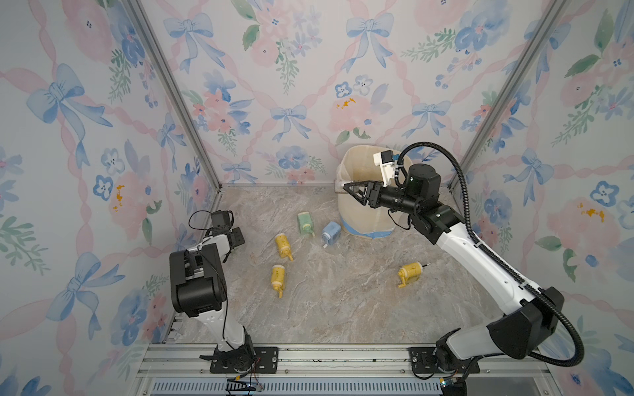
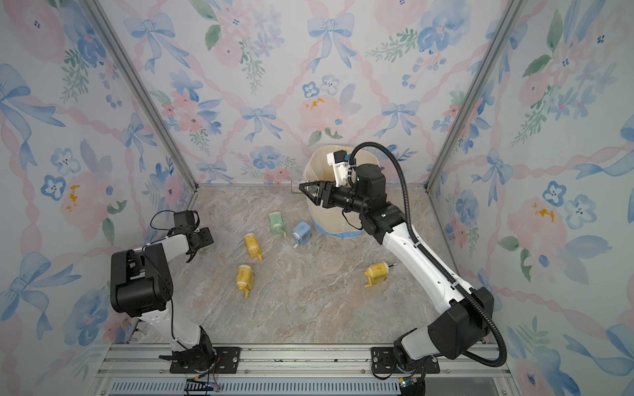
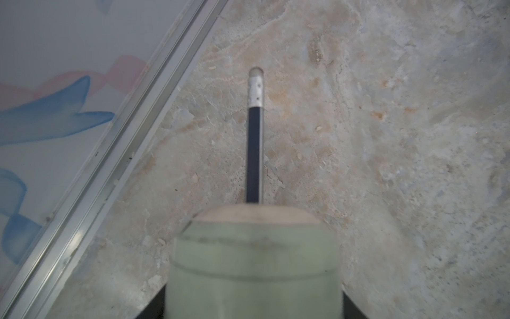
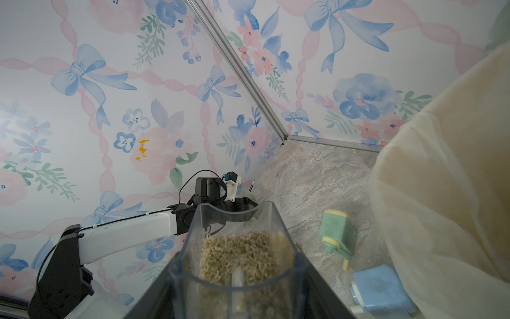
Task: Take out the pencil sharpener tray and clean the shavings
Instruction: Place the pencil sharpener at the center of the board, then pour the shavings into the trash bin.
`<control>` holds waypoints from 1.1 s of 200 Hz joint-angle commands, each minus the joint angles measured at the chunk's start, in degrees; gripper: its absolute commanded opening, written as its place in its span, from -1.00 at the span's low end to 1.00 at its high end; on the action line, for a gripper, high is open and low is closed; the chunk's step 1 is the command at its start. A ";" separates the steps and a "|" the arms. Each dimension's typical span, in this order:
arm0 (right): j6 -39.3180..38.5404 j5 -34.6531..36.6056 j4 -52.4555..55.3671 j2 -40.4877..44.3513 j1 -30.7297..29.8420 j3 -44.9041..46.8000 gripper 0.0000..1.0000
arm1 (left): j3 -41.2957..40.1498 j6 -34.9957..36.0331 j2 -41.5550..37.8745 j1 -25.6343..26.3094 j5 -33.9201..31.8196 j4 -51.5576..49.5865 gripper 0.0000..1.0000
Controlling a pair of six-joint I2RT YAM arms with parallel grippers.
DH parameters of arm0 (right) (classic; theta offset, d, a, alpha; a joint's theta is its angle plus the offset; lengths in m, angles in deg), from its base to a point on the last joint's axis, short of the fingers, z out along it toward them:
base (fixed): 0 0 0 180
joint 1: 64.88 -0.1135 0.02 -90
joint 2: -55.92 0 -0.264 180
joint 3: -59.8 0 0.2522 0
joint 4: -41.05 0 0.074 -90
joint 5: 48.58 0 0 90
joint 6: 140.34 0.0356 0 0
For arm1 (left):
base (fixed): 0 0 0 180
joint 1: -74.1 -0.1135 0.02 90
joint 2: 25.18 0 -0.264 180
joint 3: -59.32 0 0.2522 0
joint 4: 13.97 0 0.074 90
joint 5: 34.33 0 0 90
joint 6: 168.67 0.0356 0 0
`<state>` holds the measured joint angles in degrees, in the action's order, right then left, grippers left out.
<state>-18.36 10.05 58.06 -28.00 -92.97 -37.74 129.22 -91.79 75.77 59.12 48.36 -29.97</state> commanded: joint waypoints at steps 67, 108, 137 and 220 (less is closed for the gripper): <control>3.43 1.16 -2.29 -0.06 1.21 -2.50 0.15 | -0.75 -1.20 -2.50 0.29 -0.99 0.47 0.57; 13.20 1.52 -7.11 -1.20 3.05 -2.65 0.13 | -0.94 -2.15 -6.16 0.31 -0.78 0.48 0.96; 17.13 2.56 -7.72 -2.92 3.25 -4.68 0.13 | -1.27 -2.81 -9.95 0.26 0.00 0.44 0.96; 37.61 3.55 -13.23 -7.20 7.81 -5.82 0.08 | -2.56 -5.07 -19.15 0.31 1.68 1.51 0.96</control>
<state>10.71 13.41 48.53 -34.25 -86.42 -41.70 128.04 -95.51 59.31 59.12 49.28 -29.69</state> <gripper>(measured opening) 0.587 0.979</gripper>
